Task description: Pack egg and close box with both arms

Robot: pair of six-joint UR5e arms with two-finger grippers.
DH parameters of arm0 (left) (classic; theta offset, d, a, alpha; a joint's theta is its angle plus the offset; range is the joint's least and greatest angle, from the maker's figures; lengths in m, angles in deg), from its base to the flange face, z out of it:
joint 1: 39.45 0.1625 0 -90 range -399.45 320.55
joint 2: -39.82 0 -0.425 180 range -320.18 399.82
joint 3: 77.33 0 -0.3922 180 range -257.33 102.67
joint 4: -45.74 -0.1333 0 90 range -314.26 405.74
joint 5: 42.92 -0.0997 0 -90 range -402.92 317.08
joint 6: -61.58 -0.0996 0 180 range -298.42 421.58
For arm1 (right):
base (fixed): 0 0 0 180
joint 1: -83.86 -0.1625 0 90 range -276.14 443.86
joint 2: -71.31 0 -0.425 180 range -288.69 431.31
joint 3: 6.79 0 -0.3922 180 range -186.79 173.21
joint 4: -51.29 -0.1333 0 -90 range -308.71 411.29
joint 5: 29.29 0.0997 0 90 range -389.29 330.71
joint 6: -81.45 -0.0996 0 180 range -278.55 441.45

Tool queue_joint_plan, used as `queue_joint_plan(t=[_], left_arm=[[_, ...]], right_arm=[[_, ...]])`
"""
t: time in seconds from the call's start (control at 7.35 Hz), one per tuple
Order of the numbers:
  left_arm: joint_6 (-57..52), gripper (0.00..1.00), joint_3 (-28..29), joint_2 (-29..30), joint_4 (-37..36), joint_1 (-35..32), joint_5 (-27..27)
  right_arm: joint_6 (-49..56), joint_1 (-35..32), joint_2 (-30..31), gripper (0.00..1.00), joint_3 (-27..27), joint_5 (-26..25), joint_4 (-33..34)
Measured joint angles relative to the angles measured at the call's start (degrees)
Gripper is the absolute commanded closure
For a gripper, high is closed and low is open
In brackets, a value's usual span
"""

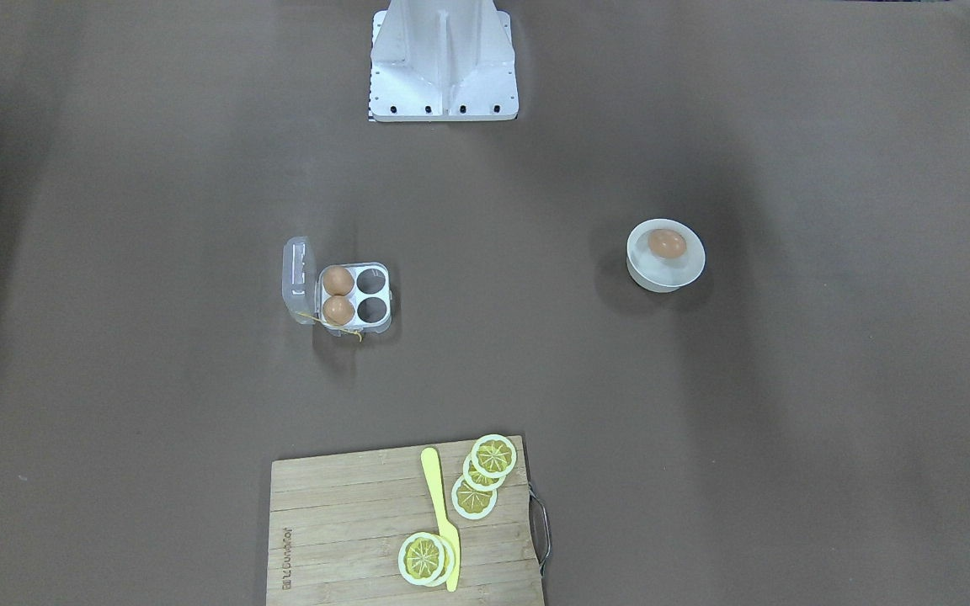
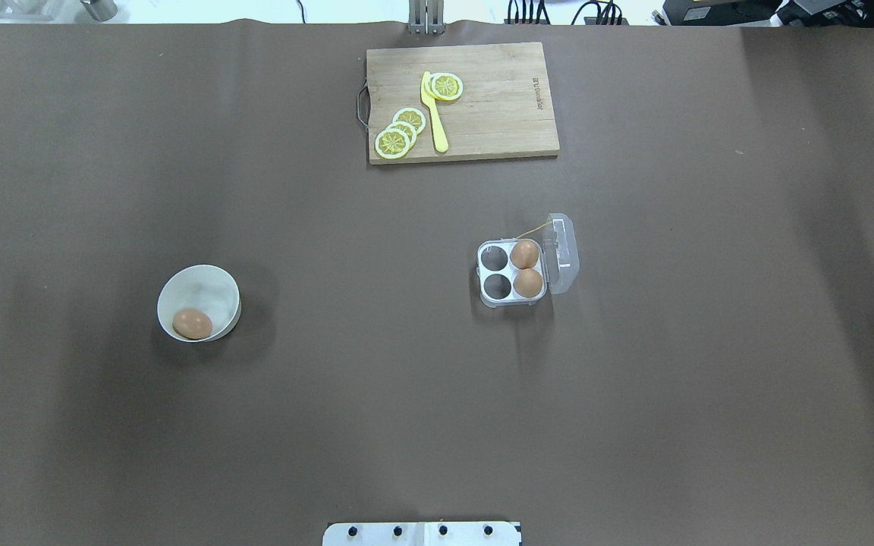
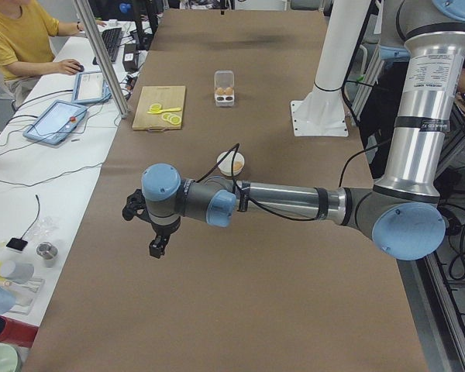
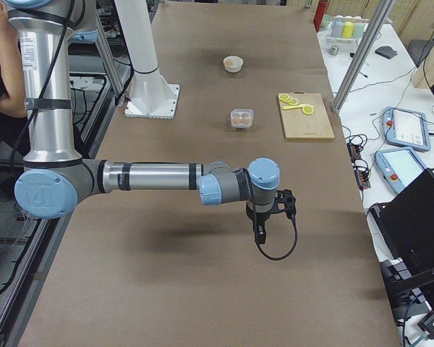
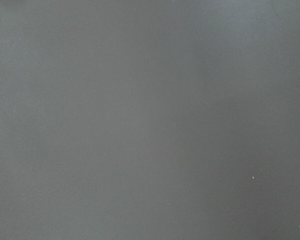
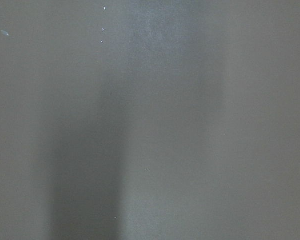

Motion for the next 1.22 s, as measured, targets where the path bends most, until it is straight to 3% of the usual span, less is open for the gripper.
queue_joint_plan(t=[0.27,0.68,1.22], left_arm=[[3.3,0.0,-5.0,0.0,-0.3,3.7,-0.3],[18.3,0.0,-12.2,0.7,-0.4,14.5,-2.9],[30.8,0.0,-17.5,1.5,-0.4,23.2,-3.8]], right_arm=[[0.0,0.0,0.2,0.0,-0.1,0.0,0.0],[-0.1,0.0,0.1,0.0,-0.6,0.1,0.1],[-0.5,0.0,-0.1,0.0,-1.0,1.5,0.1]])
